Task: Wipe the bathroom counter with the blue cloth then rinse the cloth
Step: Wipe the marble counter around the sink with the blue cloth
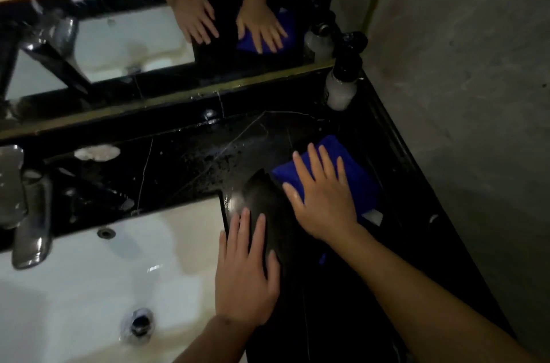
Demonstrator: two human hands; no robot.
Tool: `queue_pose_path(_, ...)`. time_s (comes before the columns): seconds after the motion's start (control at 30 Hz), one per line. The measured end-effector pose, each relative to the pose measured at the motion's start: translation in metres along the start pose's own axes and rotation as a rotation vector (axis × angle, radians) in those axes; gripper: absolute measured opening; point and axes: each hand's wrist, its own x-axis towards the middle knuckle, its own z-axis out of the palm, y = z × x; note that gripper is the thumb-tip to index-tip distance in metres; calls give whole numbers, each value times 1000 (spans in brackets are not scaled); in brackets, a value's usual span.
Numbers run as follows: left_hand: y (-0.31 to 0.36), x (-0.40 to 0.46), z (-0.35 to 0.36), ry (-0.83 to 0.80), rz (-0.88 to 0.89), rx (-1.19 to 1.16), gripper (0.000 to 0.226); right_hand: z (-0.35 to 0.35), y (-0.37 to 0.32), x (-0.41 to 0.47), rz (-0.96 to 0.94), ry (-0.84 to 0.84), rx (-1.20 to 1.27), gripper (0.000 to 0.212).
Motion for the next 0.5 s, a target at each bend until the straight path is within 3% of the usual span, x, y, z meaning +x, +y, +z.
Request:
queue_pose_path(0.13,-1,-1,-4,-23,-53,-80,61,26,-3,-156,-87,-50,-60,64)
queue_pose_path(0.2,-2,-2,-3,-23,-81,-129,60,28,4,-178,-126,-76,-77,61)
queue_pose_path(0.5,-4,-2,6,40,-58,-179,60,-4,-8,87,-205,34,-93,61)
